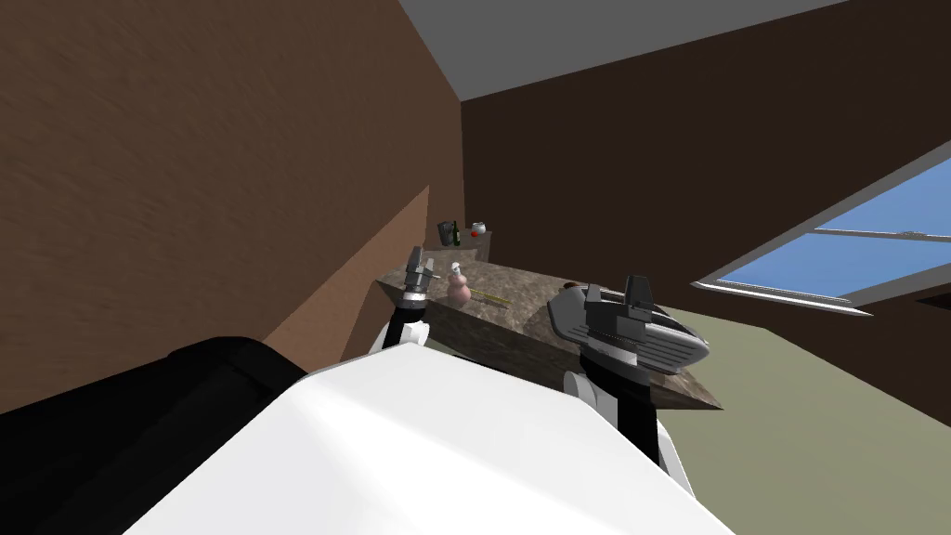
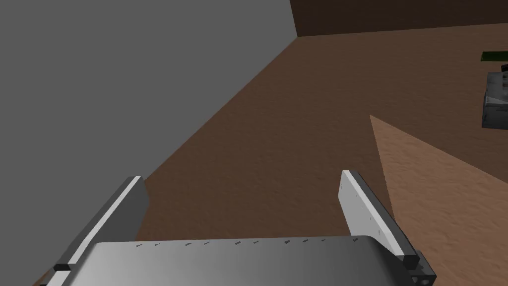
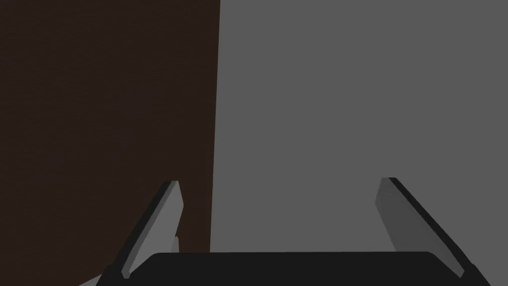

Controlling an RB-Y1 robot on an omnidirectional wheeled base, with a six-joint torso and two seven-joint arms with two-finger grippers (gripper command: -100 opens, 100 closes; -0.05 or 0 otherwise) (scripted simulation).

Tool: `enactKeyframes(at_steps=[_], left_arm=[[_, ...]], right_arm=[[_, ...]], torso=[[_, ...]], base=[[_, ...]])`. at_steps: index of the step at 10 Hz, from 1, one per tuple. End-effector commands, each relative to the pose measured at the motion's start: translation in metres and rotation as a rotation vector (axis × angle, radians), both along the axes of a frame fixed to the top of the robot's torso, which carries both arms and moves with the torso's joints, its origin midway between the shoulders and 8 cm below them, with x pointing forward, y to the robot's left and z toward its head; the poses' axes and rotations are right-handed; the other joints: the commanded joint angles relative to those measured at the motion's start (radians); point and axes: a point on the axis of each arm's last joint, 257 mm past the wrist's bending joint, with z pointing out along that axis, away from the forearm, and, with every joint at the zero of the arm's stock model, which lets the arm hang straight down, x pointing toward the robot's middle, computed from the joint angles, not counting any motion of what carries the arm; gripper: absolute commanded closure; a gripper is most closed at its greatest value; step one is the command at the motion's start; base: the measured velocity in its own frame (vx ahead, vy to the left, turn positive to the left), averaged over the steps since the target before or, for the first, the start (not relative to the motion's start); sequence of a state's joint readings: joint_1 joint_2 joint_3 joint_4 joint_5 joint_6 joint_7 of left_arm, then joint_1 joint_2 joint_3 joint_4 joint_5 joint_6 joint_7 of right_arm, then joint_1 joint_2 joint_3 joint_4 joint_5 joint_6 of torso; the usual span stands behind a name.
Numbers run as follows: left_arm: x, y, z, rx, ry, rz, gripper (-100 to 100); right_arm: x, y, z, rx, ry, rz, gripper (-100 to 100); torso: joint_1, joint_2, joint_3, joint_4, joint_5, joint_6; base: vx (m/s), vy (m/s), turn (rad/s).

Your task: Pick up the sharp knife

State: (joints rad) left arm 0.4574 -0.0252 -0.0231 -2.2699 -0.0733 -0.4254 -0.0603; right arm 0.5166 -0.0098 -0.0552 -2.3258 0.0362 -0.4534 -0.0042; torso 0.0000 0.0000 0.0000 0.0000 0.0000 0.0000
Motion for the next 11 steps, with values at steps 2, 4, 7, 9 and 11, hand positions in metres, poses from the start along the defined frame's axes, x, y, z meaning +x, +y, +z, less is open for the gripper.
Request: enactKeyframes(at_steps=[2,4,7,9,11], left_arm=[[0.007,-0.012,-0.004,0.034,0.022,-0.04,-100],[0.015,-0.025,-0.01,0.059,0.051,-0.083,-100],[0.031,-0.048,-0.023,0.085,0.11,-0.15,-100],[0.043,-0.064,-0.034,0.1,0.159,-0.191,-100],[0.05,-0.072,-0.04,0.107,0.187,-0.21,-100]], right_arm=[[0.0,0.0,0.0,0.0,0.0,0.0,0],[0.0,0.0,0.0,0.0,0.0,0.0,0],[0.0,0.0,0.0,0.0,0.0,0.0,0],[0.0,0.0,0.0,0.0,0.0,0.0,0],[0.0,0.0,0.0,0.0,0.0,0.0,0]], torso=[[0.0,0.001,0.0,0.0,0.0,0.0],[0.0,0.003,0.002,0.001,0.0,0.0],[-0.001,0.004,0.002,0.001,0.0,0.0],[-0.001,0.005,0.003,0.001,0.0,0.0],[-0.002,0.005,0.003,0.001,0.0,0.0]], base=[[-0.026,-0.001,-0.001],[-0.051,-0.01,-0.005],[-0.066,-0.017,-0.012],[-0.076,-0.014,-0.028],[-0.059,-0.02,-0.025]])
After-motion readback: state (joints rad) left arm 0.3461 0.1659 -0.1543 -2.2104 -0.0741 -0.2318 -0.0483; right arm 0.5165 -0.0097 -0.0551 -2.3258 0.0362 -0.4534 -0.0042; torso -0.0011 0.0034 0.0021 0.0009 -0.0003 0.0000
